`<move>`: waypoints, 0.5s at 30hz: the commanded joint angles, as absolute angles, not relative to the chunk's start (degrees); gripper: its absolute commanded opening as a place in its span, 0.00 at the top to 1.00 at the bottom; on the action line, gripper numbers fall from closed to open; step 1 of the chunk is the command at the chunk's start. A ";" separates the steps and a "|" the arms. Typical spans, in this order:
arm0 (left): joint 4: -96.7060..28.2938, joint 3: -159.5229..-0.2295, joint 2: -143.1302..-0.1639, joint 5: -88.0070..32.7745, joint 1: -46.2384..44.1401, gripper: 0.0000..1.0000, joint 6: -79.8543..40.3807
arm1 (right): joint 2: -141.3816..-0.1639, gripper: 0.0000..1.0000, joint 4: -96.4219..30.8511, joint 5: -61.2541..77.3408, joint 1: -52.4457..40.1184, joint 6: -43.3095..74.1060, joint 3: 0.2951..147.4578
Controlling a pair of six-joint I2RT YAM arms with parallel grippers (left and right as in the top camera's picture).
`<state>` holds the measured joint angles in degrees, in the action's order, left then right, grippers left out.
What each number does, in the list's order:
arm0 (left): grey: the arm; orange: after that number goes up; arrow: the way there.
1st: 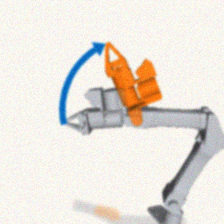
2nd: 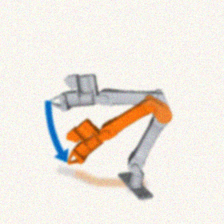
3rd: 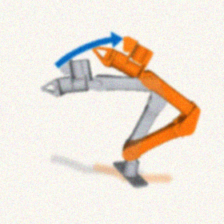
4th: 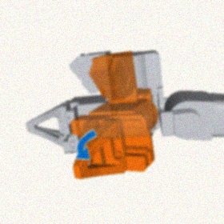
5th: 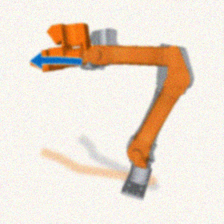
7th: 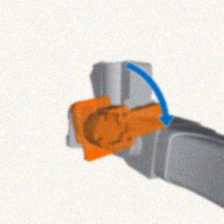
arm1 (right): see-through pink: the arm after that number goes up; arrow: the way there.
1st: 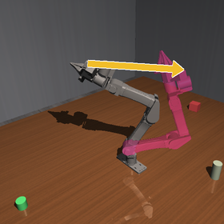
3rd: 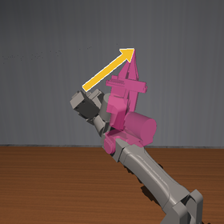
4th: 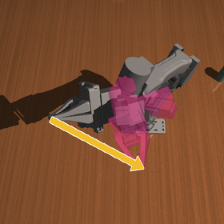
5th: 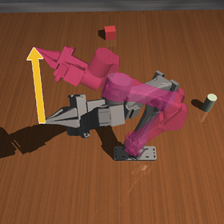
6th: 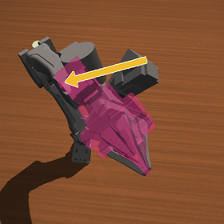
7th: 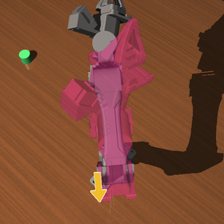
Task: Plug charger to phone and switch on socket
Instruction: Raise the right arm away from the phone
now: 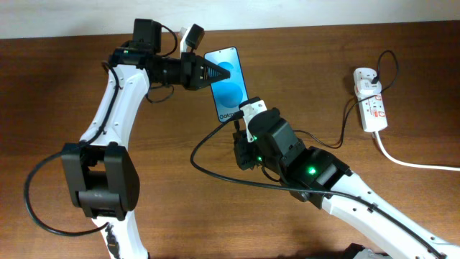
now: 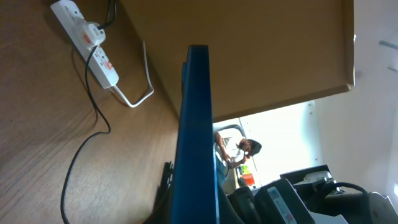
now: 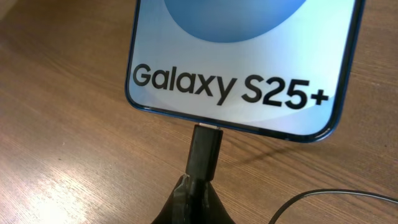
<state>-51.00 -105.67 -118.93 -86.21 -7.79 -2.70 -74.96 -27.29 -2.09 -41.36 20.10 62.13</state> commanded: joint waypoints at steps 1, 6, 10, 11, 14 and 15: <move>-53.06 -104.29 -118.72 -84.07 -12.51 1.00 0.93 | -72.95 0.96 -21.08 -8.21 -40.10 18.85 68.36; -53.25 -104.29 -118.72 -80.29 -12.60 1.00 0.14 | -71.02 0.86 -29.78 -5.61 -40.10 21.91 69.41; -53.17 -104.31 -118.72 -70.37 -12.60 1.00 -6.24 | -64.90 0.45 -33.26 -3.68 -40.05 21.87 69.56; -52.56 -104.31 -118.72 -70.48 -12.64 1.00 -8.97 | -61.19 0.35 -35.27 -3.73 -40.05 21.45 69.56; -49.93 -105.27 -118.69 -70.54 -14.13 1.00 -18.83 | -53.36 0.23 -41.39 -9.04 -40.03 21.45 69.58; -49.01 -106.13 -118.67 -70.67 -15.35 1.00 -20.80 | -50.57 0.21 -43.44 -11.84 -40.03 21.45 69.69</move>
<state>-50.98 -104.22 -118.96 -69.91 -13.19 -10.76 -56.14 -40.16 -4.84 -40.27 21.26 68.77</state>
